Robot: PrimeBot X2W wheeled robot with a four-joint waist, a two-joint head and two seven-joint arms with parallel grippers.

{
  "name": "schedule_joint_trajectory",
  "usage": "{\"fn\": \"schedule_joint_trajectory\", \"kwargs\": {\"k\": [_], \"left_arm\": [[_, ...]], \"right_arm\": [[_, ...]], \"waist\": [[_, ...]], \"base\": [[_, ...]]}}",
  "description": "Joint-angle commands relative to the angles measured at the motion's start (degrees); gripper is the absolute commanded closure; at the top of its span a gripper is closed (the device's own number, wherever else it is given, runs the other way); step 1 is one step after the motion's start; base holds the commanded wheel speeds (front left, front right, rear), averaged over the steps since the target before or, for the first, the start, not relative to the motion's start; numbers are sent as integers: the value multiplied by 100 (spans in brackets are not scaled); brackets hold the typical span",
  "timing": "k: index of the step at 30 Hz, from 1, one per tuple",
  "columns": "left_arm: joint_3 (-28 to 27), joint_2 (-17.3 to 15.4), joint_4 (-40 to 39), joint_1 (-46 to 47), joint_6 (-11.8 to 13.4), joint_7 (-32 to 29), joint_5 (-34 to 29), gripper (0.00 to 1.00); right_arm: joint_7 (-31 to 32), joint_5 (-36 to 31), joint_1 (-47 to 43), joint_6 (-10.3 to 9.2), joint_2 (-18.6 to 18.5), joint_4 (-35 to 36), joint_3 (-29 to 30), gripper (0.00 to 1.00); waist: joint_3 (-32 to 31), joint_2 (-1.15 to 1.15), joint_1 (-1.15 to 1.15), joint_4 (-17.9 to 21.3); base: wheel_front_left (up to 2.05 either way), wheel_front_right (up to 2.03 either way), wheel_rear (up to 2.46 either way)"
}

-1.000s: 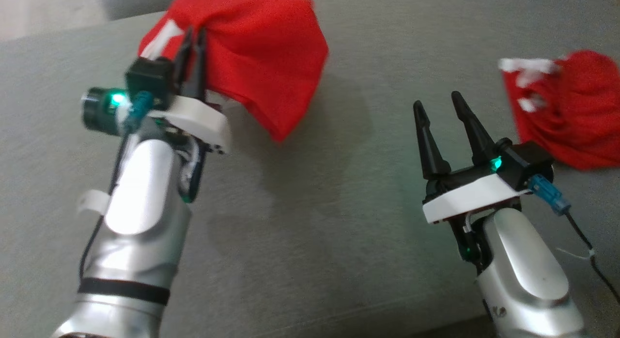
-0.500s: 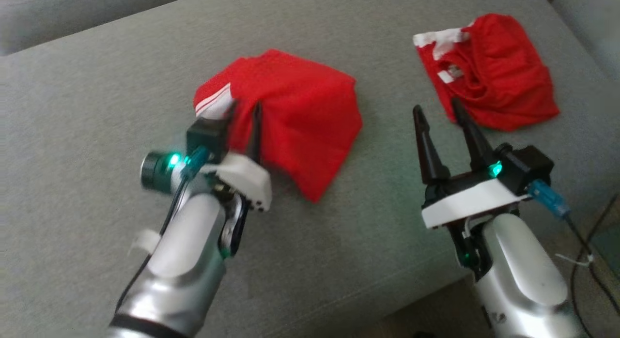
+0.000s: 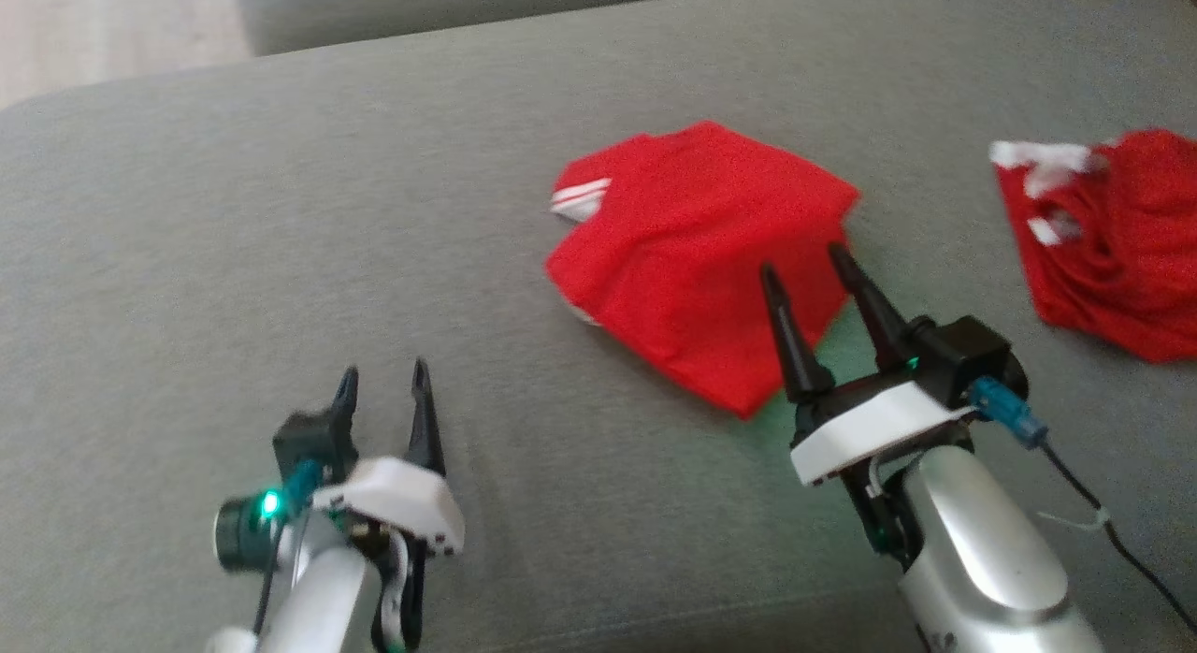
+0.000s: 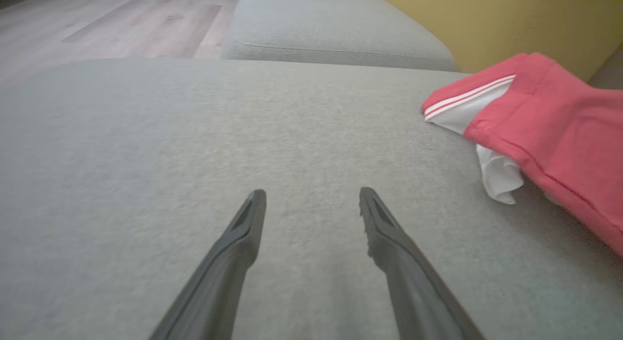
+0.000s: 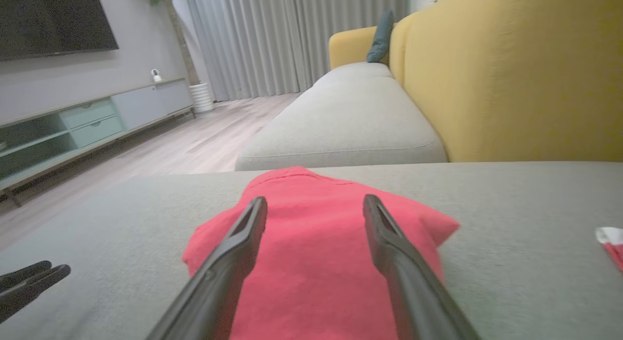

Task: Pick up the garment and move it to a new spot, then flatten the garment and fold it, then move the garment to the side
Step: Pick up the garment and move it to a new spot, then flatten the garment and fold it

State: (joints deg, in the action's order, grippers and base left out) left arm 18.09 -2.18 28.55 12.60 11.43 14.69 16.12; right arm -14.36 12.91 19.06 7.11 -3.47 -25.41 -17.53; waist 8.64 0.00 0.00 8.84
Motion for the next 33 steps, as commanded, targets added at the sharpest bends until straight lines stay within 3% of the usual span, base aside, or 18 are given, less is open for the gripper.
{"fn": "schedule_joint_trajectory", "kwargs": {"k": [1,15,27,28,31,33], "left_arm": [[-229,-70,-316,-79,21,30,-101,0],[-3,-70,-517,-435,-17,30,-20,0],[326,-70,-564,-253,19,30,200,0],[331,-70,-567,-248,28,30,200,0],[323,-70,-542,-262,40,30,198,0],[310,-70,-530,-267,35,30,194,0]], "right_arm": [[-63,-73,2,37,59,45,-178,0],[16,-586,814,37,59,-1364,-674,0],[391,-1594,1297,37,59,-2765,-182,0],[384,-1629,1310,37,59,-2833,-138,13],[324,-1623,1343,37,59,-2980,-8,100],[217,-1545,1375,37,59,-2977,34,100]], "waist": [[-218,0,0,-486],[-108,0,0,-1448],[160,0,0,-1880],[172,0,0,-1884],[179,0,0,-1860],[170,0,0,-1818]], "base": [[0,0,0],[0,0,0],[0,0,0],[0,0,0],[0,0,0],[0,0,0]]}}
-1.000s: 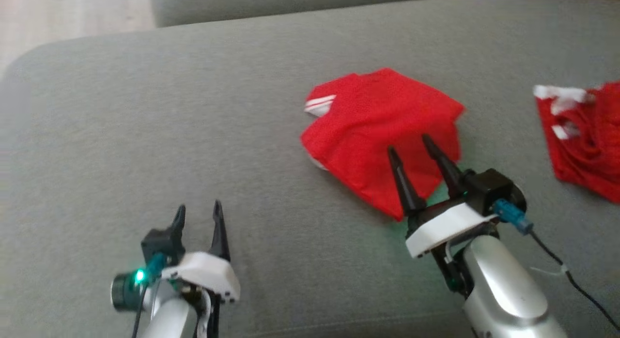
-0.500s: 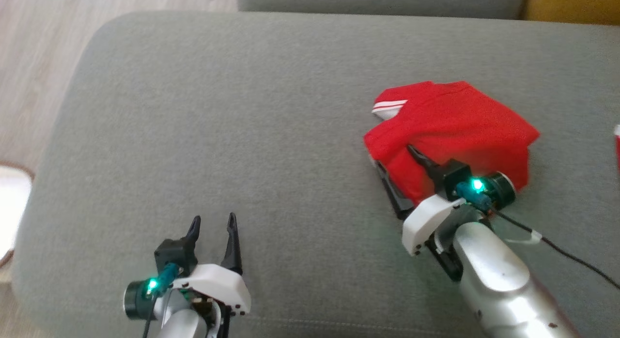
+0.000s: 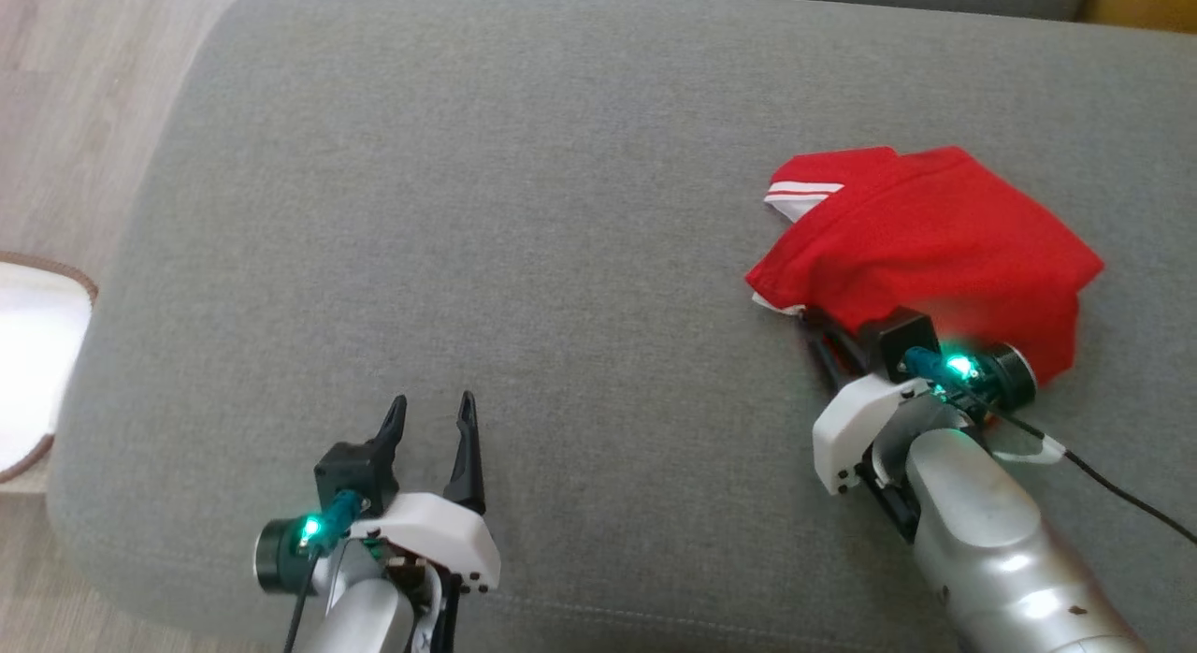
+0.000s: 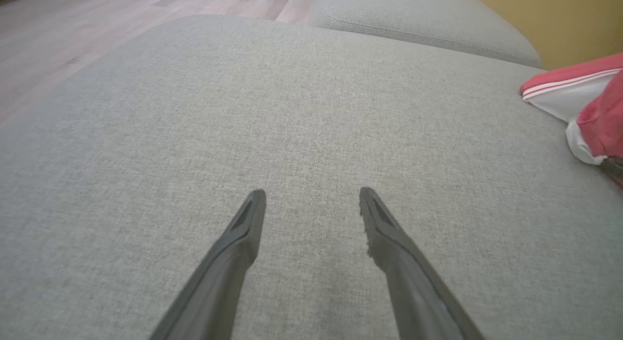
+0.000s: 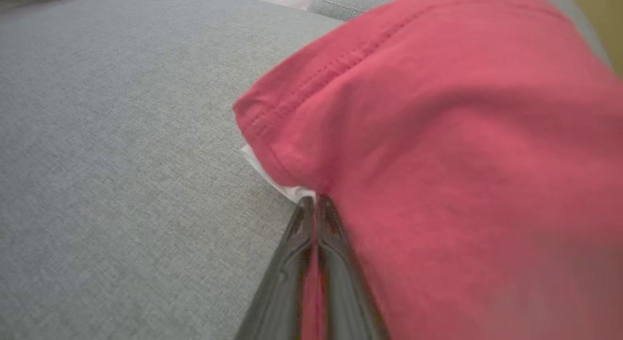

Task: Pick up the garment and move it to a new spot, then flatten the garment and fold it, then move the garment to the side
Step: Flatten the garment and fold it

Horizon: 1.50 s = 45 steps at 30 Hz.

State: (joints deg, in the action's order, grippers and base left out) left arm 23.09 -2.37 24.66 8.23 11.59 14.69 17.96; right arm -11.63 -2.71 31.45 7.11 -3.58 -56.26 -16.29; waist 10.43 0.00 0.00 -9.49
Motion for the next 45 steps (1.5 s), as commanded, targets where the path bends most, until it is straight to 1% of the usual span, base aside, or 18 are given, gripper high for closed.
{"fn": "schedule_joint_trajectory", "kwargs": {"k": [1,6,10,15,18,21,24,27,28,29,30,33,34,35,36,40,43,45], "left_arm": [[-192,-51,-135,170,19,30,11,0],[-186,-51,-98,136,12,30,48,0],[-205,-51,-99,117,2,30,54,0],[-227,-51,-109,117,-16,30,65,0],[-170,-51,-89,101,-45,30,95,0],[-112,-51,-53,34,-58,30,87,0],[-161,-51,-20,-56,-70,30,18,0],[-272,-51,0,-182,-83,30,-45,0],[-311,-51,-11,-209,-86,30,-61,0],[-311,-51,-11,-209,-86,30,-61,0],[-343,-51,-22,-231,-88,30,-78,0],[-393,-51,-72,-236,-85,30,-75,0],[-385,-51,-82,-231,-93,30,-67,0],[-375,-51,-95,-226,-96,30,-62,0],[-358,-51,-104,-210,-98,30,-64,0],[-302,-51,-105,-96,-84,30,-70,0],[-319,-51,-113,-22,-71,30,-85,0],[-329,-51,-105,3,-82,30,-108,0]], "right_arm": [[-109,41,150,37,70,126,-90,100],[-269,232,136,37,70,247,-138,100],[-325,518,131,37,70,589,-204,100],[-334,874,294,37,70,1454,-513,100],[-335,1067,583,37,70,2020,-759,100],[-336,1208,1003,37,70,2573,-816,100],[-336,1325,1374,37,70,3114,-597,100],[-336,1416,1435,37,70,3502,-213,100],[-336,1450,1382,37,70,3534,-51,100],[-336,1450,1382,37,70,3534,-51,100],[-336,1396,1305,37,70,3493,75,100],[-336,1181,887,37,23,3135,352,100],[-336,1095,685,37,-34,2898,402,84],[-336,1053,480,37,-69,2681,488,20],[-336,985,279,37,-123,2441,526,0],[-336,785,-378,37,-252,1874,917,0],[-337,688,-669,37,-234,1762,1145,0],[-337,621,-769,37,-202,1770,1193,0]], "waist": [[-16,0,0,46],[-121,0,0,221],[-231,0,0,367],[-330,0,0,488],[-463,0,0,413],[-598,0,0,300],[-693,0,0,232],[-770,0,0,241],[-763,0,0,265],[-763,0,0,265],[-746,0,0,298],[-679,0,0,404],[-666,0,0,445],[-642,0,0,489],[-607,0,0,531],[-510,0,0,661],[-461,0,0,743],[-444,0,0,787]], "base": [[0,0,0],[0,0,0],[0,0,0],[0,0,0],[0,0,0],[0,0,0],[0,0,0],[0,0,0],[0,0,0],[0,0,0],[0,0,0],[0,0,0],[0,0,0],[0,0,0],[0,0,0],[0,0,0],[0,0,0],[0,0,0]]}}
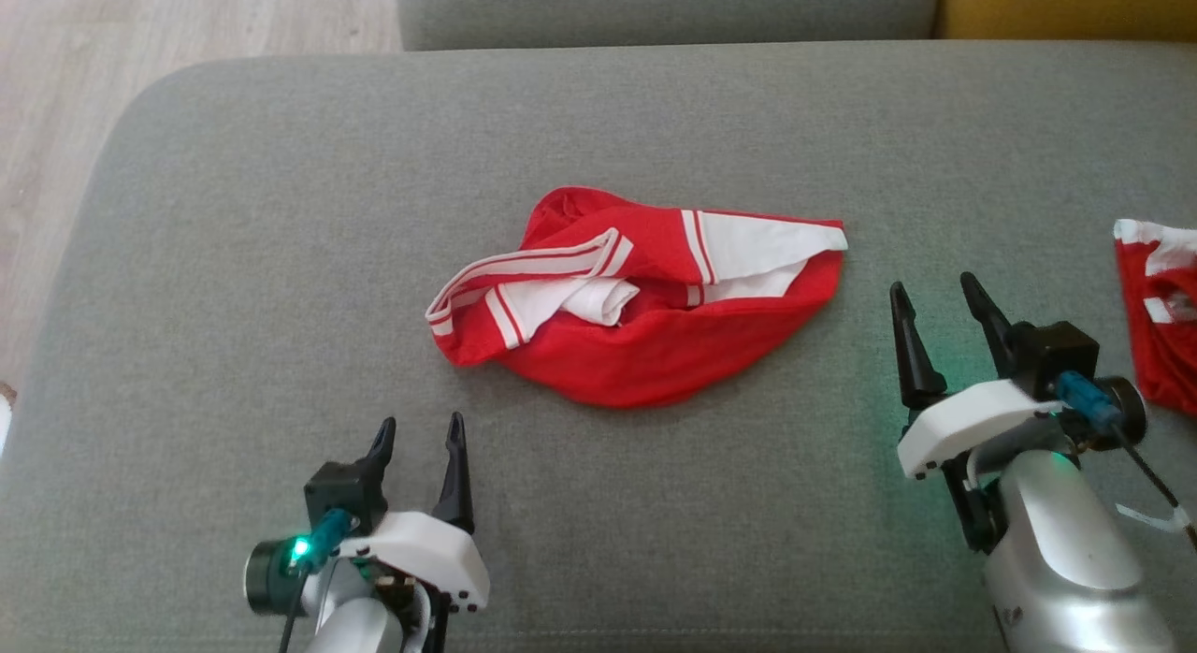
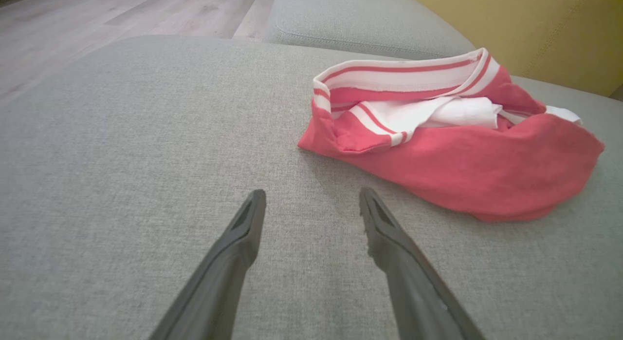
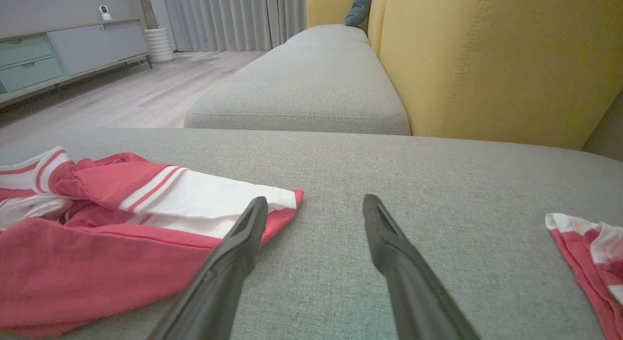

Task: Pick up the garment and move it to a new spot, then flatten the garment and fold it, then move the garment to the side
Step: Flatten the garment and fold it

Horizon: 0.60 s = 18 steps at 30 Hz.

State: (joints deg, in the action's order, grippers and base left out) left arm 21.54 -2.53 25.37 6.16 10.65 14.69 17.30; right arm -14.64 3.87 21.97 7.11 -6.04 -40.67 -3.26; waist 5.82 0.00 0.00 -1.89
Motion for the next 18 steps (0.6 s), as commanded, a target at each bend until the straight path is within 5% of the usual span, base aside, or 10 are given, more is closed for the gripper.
{"fn": "schedule_joint_trajectory", "kwargs": {"k": [1,18], "left_arm": [[-179,-35,-171,219,5,30,-50,0],[146,-35,-260,445,66,30,86,0]], "right_arm": [[-36,-53,151,37,64,225,-99,0],[-36,-25,996,37,288,-225,-1249,0]], "waist": [[20,0,0,39],[390,0,0,-658]], "base": [[0,0,0],[0,0,0]]}}
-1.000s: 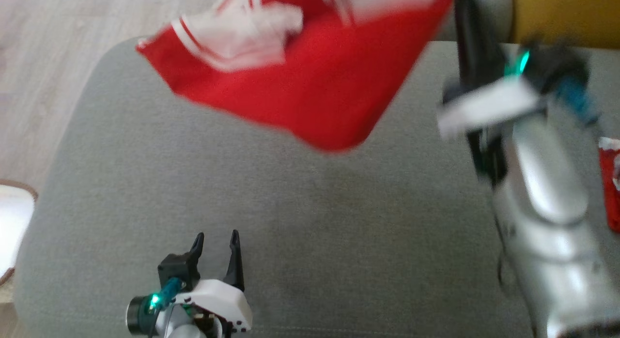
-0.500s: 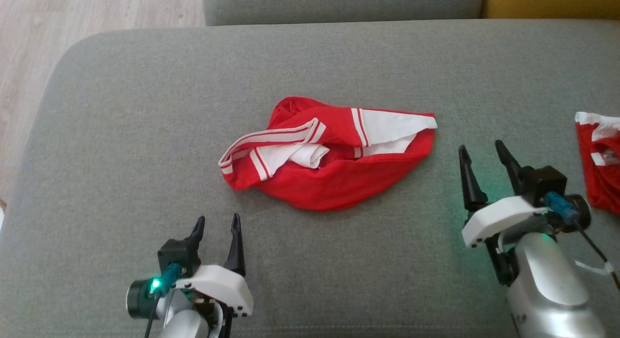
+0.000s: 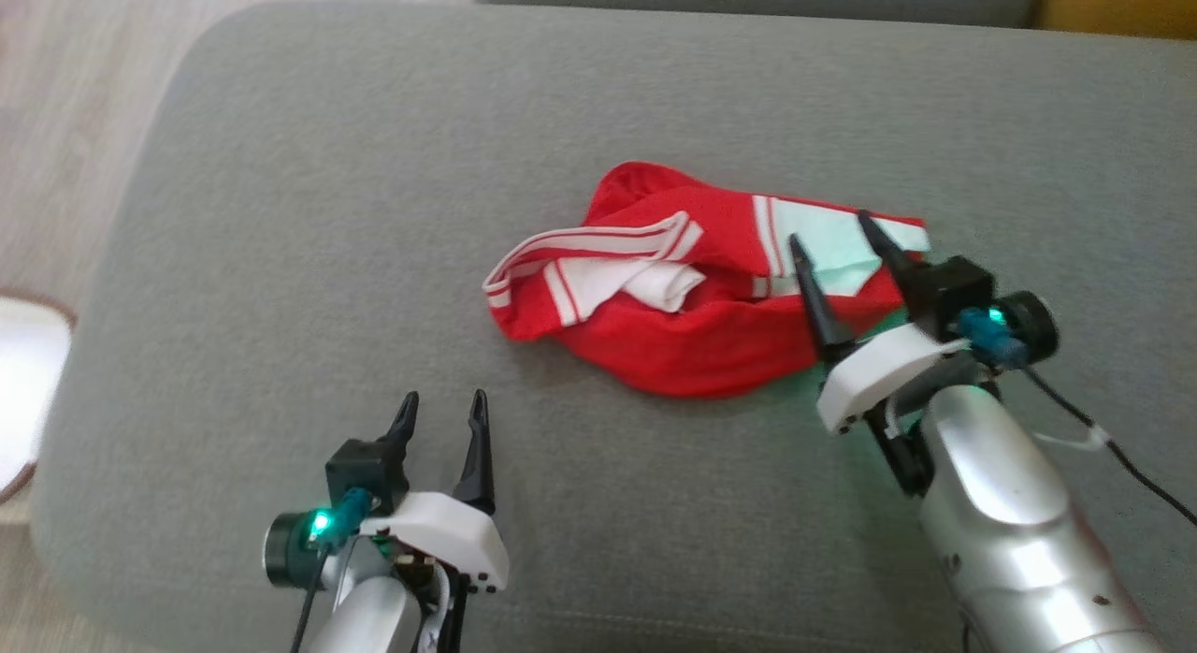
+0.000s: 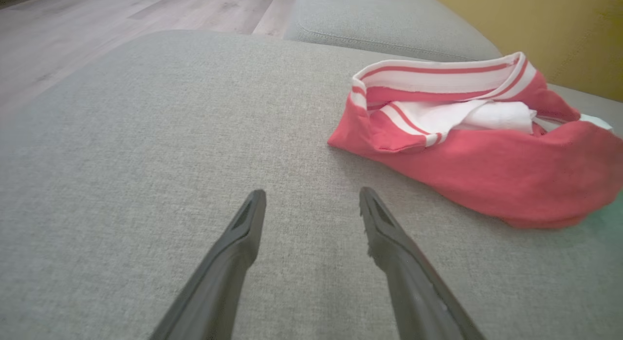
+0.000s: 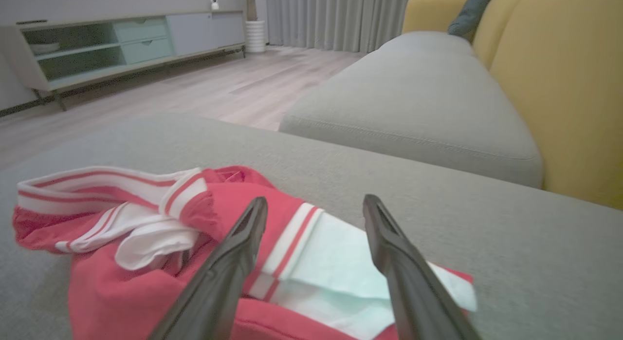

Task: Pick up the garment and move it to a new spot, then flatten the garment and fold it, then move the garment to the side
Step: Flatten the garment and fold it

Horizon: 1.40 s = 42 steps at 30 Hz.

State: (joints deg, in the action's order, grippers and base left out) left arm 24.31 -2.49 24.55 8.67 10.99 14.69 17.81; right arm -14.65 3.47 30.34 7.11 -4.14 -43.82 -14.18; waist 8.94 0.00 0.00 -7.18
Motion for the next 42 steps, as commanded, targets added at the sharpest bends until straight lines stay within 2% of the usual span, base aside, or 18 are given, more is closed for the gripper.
{"fn": "schedule_joint_trajectory", "kwargs": {"k": [1,8,12,13,14,15,21,27,28,29,30,36,42], "left_arm": [[-114,-39,-185,205,41,30,49,0],[-45,-39,-209,211,89,30,112,0],[47,-39,-279,231,117,30,196,0],[89,-39,-295,249,119,30,221,0],[131,-39,-310,266,125,30,250,0],[171,-39,-326,286,130,30,272,0],[331,-39,-437,340,188,30,373,0],[595,-39,-465,368,203,30,486,0],[637,-39,-470,378,213,30,507,0],[676,-39,-475,384,221,30,524,0],[708,-39,-475,385,230,30,532,0],[690,-39,-438,299,301,30,547,0],[568,-39,-445,314,294,30,450,0]], "right_arm": [[-35,27,217,37,101,18,-264,0],[-35,229,478,37,94,-306,-787,0],[-35,194,717,37,-114,-660,-944,0],[-33,141,800,37,-173,-762,-932,19],[-15,81,883,37,-223,-878,-922,68],[-11,47,972,37,-252,-962,-904,100],[-25,-236,1660,37,-537,-1106,-797,100],[-30,-808,2465,37,-741,-1301,-1036,100],[-31,-907,2602,37,-757,-1327,-1064,82],[-32,-961,2719,37,-742,-1308,-1058,14],[-32,-995,2799,37,-718,-1305,-1057,0],[-34,-923,2752,37,-447,-1188,-731,0],[-34,-505,1871,37,-428,-633,-140,0]], "waist": [[105,0,0,-195],[210,0,0,-548],[328,0,0,-819],[359,0,0,-887],[384,0,0,-952],[415,0,0,-1011],[529,0,0,-1376],[572,0,0,-1837],[580,0,0,-1915],[589,0,0,-1984],[599,0,0,-2036],[576,0,0,-1966],[441,0,0,-1399]], "base": [[0,0,0],[0,0,0],[0,0,0],[0,0,0],[0,0,0],[0,0,0],[0,0,0],[0,0,0],[0,0,0],[0,0,0],[0,0,0],[0,0,0],[0,0,0]]}}
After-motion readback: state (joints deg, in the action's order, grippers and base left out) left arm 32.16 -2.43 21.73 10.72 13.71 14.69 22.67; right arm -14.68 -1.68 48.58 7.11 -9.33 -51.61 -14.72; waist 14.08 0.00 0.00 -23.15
